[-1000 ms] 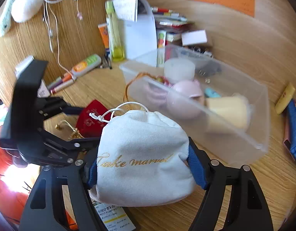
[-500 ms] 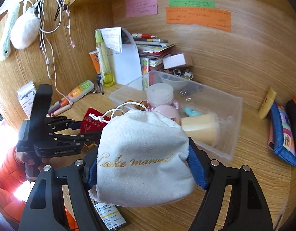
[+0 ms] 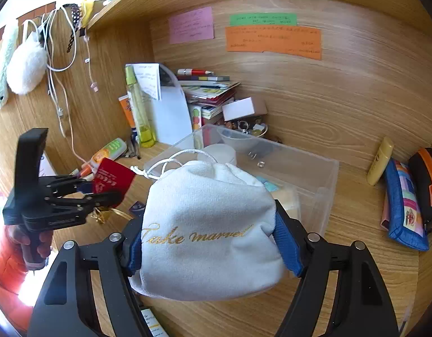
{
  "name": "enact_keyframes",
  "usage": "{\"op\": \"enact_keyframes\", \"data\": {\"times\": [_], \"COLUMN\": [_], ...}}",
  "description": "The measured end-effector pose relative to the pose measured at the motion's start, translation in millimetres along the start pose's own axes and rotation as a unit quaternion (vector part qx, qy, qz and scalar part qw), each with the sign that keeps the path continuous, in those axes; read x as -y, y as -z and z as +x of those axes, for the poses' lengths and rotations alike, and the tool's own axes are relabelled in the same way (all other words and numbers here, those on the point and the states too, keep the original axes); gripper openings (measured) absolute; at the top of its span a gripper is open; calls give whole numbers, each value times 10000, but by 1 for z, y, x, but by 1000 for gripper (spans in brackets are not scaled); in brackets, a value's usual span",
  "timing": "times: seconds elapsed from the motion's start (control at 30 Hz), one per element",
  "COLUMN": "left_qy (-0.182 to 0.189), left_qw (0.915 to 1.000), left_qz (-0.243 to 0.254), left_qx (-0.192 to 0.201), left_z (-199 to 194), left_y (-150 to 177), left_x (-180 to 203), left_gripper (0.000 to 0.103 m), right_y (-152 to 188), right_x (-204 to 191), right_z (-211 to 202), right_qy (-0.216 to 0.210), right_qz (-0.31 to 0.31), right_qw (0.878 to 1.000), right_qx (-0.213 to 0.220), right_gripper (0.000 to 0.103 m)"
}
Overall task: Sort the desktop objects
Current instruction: 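Grasp the white drawstring pouch with the right tool while the left grasps the red velvet pouch, then carry both pouches over the clear box and open both tools to drop them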
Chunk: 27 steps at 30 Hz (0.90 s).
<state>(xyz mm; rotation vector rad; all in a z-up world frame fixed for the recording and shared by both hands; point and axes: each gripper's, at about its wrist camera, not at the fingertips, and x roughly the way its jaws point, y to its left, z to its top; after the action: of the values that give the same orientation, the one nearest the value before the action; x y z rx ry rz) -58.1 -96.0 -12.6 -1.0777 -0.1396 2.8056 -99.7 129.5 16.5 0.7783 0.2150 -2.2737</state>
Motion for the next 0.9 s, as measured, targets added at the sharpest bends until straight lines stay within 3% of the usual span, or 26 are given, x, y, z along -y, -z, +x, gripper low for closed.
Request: {"op": "enact_keyframes", "data": {"times": [0.4, 0.9], "left_qy": [286, 869], "left_qw": [9988, 9940], "left_qz": [263, 657], "left_qx": [284, 135], "left_z": [-2, 42], "left_y": [-39, -89], "left_x": [13, 41], "left_gripper": [37, 37], "right_y": [-15, -36], "right_x": [17, 52], "right_z": [5, 32], "right_qy": [137, 484], "right_qz": [92, 318], "right_qw": [9998, 9983], "right_qx": [111, -27], "right_gripper": [73, 73]}}
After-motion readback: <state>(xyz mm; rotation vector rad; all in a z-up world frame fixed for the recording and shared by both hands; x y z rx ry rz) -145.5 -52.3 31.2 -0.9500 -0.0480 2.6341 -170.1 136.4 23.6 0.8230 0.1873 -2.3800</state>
